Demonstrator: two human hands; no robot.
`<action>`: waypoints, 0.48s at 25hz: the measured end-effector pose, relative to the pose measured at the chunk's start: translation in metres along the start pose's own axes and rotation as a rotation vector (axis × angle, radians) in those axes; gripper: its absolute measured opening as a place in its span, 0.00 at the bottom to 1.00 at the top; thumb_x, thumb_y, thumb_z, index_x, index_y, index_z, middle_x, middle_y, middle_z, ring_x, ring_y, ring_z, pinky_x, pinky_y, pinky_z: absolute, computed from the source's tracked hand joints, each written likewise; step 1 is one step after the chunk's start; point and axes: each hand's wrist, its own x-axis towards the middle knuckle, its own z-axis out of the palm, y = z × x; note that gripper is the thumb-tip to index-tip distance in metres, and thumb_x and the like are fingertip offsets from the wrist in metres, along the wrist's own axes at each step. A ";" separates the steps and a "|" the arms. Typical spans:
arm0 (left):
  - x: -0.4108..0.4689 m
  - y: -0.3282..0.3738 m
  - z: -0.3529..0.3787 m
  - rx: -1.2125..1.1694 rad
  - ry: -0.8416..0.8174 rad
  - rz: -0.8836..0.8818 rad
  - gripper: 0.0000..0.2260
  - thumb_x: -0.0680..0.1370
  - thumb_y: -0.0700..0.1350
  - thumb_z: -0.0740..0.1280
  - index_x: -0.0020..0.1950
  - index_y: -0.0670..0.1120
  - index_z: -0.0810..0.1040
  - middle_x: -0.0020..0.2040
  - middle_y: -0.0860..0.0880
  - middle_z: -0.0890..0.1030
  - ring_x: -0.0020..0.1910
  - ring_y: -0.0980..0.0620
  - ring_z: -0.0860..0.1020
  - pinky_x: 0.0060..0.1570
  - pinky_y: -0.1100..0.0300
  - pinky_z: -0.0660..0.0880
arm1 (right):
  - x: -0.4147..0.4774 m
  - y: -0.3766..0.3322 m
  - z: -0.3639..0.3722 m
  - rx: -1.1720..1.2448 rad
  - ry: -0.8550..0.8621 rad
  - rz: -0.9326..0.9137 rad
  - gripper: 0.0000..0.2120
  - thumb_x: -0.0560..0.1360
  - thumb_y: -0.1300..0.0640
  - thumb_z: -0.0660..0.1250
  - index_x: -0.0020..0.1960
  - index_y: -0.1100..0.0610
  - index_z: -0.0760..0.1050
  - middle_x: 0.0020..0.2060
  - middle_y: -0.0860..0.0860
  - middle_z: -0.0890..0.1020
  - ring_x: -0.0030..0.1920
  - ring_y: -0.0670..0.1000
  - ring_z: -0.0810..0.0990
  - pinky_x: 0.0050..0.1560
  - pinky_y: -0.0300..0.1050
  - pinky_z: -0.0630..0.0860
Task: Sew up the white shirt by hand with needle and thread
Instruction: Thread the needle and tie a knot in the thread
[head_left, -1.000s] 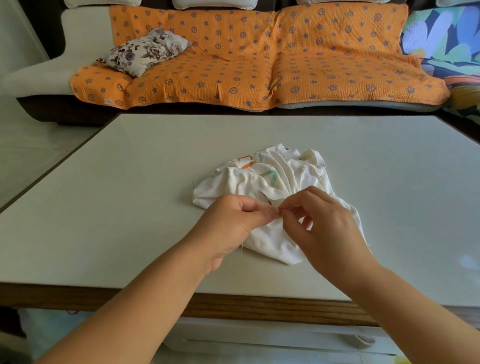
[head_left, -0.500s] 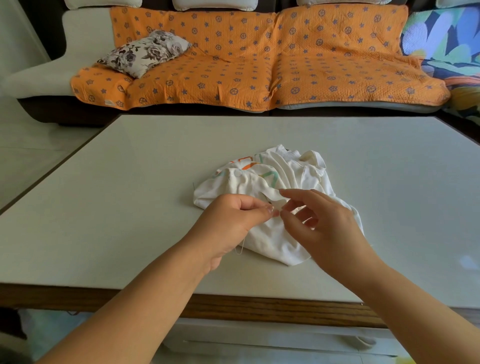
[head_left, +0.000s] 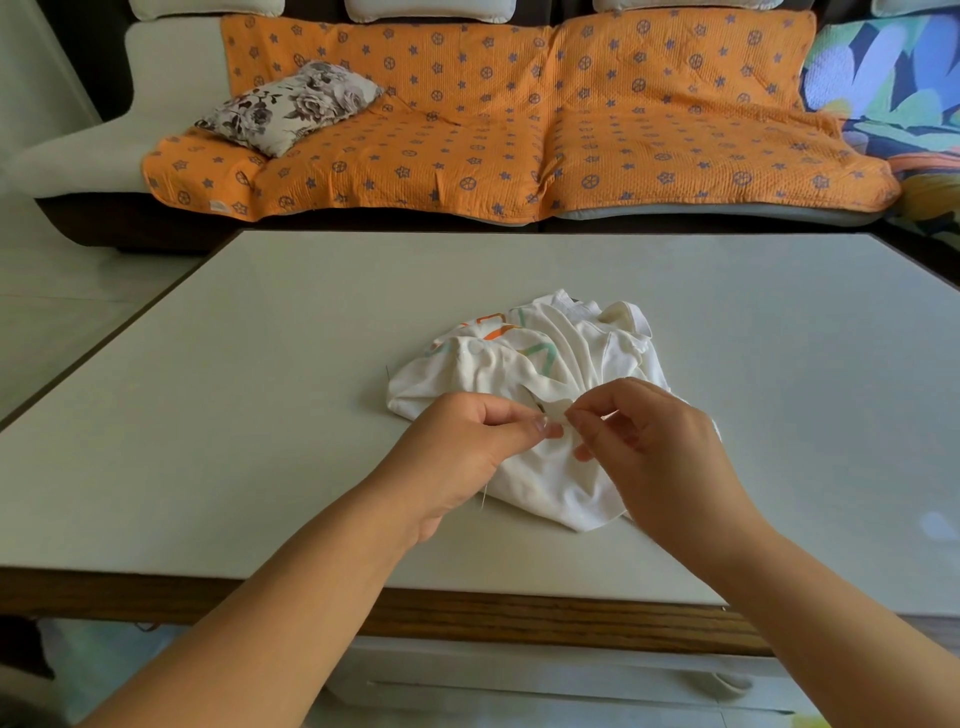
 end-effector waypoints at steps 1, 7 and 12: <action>0.001 -0.001 0.000 0.001 -0.010 0.000 0.05 0.78 0.47 0.69 0.48 0.50 0.85 0.31 0.62 0.81 0.41 0.77 0.71 0.39 0.66 0.65 | 0.002 0.001 -0.001 -0.011 0.003 0.034 0.04 0.77 0.56 0.68 0.43 0.51 0.80 0.36 0.43 0.82 0.38 0.40 0.81 0.40 0.32 0.73; 0.007 -0.002 -0.012 -0.454 -0.080 -0.129 0.05 0.75 0.40 0.68 0.41 0.44 0.84 0.37 0.48 0.74 0.30 0.58 0.67 0.27 0.66 0.60 | 0.011 0.009 -0.008 -0.111 -0.019 0.160 0.06 0.78 0.55 0.66 0.43 0.52 0.79 0.35 0.44 0.82 0.36 0.39 0.78 0.34 0.30 0.67; 0.009 0.005 -0.030 -0.870 -0.166 -0.152 0.05 0.73 0.44 0.66 0.39 0.47 0.81 0.51 0.49 0.84 0.43 0.53 0.81 0.37 0.64 0.71 | 0.008 0.020 -0.014 -0.262 -0.123 0.224 0.07 0.78 0.54 0.65 0.43 0.50 0.79 0.35 0.42 0.80 0.30 0.40 0.72 0.32 0.31 0.63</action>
